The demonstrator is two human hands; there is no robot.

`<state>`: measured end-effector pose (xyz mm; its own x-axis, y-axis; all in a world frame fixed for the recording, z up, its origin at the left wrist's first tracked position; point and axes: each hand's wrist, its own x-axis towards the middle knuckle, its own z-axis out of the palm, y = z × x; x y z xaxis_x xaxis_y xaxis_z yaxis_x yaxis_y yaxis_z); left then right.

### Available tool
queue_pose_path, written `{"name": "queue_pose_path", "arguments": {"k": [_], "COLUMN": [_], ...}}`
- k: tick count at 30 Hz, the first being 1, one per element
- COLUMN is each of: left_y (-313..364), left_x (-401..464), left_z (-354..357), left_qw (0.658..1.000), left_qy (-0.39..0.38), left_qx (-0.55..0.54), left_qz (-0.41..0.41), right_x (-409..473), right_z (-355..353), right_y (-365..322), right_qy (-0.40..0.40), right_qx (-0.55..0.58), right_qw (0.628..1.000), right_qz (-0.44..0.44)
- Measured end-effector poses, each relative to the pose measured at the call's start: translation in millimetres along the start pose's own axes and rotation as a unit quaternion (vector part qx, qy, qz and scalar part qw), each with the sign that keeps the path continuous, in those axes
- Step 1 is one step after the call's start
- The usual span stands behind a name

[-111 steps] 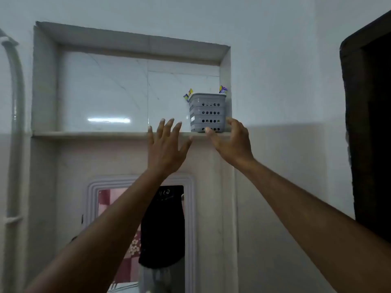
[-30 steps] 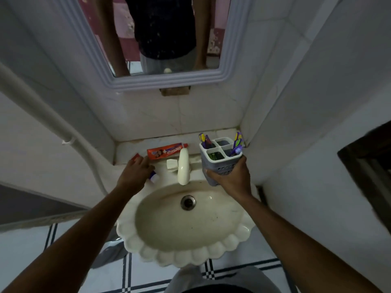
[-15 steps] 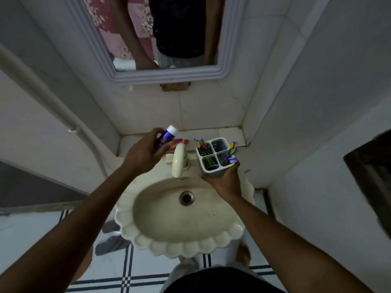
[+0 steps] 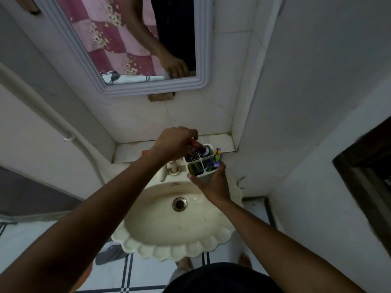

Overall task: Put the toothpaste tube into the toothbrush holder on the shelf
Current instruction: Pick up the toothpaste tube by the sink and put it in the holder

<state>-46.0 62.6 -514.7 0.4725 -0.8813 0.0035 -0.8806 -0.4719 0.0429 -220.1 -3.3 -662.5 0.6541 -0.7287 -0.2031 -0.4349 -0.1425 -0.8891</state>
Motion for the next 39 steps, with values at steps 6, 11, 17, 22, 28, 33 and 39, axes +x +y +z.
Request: {"name": "queue_pose_path", "arguments": {"k": [6, 11, 17, 22, 28, 33, 39], "left_y": [-13.9, -45.4, -97.9, -125.2, -153.4, -171.0, -180.8], "left_x": [-11.0, -22.9, -41.4, -55.3, -50.5, -32.3, -10.8], "left_z": [1.5, 9.3, 48.4, 102.6, 148.5, 168.5, 183.0], "left_qw": [0.962, 0.93, 0.884, 0.879, 0.916, 0.968, 0.989], "left_qy": [0.115, 0.176, 0.186, 0.135, 0.048, 0.02, -0.027], "left_qx": [-0.243, -0.305, -0.365, -0.375, -0.305, -0.166, -0.071], "left_qz": [-0.05, -0.108, -0.226, -0.263, -0.258, -0.188, -0.131], "right_x": [5.2, 10.4, 7.1, 5.4, 0.7, 1.4, 2.4], "right_z": [-0.3, 0.6, 10.3, 15.8, 21.2, 26.1, 27.6], "right_y": [-0.6, 0.2, 3.0, 4.7, 1.1, 0.9, 2.1], "right_qy": [-0.006, -0.006, 0.019, 0.041, 0.05, 0.057, 0.048], "right_qx": [0.003, 0.009, 0.019, 0.021, 0.053, 0.07, 0.07], "right_qw": [1.0, 1.0, 1.0, 0.999, 0.997, 0.996, 0.996], "right_qz": [0.003, 0.004, 0.007, 0.004, 0.003, 0.014, 0.018]}}
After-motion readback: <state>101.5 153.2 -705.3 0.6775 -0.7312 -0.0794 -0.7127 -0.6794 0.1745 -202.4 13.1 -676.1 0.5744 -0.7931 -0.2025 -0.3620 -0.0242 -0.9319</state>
